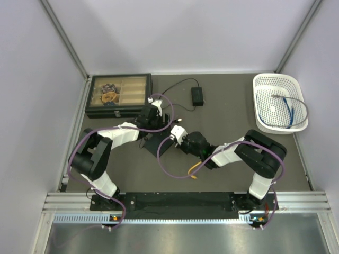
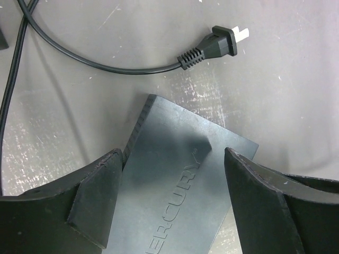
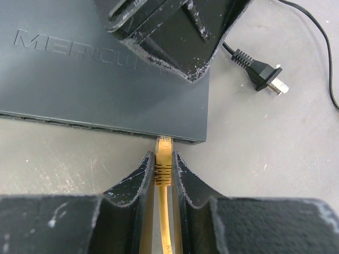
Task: Insert the plug into the switch port
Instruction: Insert the connector into the switch port.
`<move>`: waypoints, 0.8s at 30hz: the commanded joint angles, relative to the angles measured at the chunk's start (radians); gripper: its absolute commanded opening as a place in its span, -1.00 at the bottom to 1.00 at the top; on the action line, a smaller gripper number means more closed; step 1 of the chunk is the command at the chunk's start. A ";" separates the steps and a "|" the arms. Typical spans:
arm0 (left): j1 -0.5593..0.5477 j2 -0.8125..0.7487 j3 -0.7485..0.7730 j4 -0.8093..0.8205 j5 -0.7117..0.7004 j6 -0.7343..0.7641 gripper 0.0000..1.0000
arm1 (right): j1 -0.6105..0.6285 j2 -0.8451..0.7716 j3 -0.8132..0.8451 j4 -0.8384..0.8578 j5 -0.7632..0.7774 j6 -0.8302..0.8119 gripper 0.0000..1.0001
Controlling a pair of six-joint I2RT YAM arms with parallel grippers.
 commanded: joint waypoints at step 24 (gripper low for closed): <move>-0.199 0.102 0.013 -0.065 0.268 -0.071 0.45 | -0.007 -0.031 0.216 0.176 -0.158 -0.075 -1.00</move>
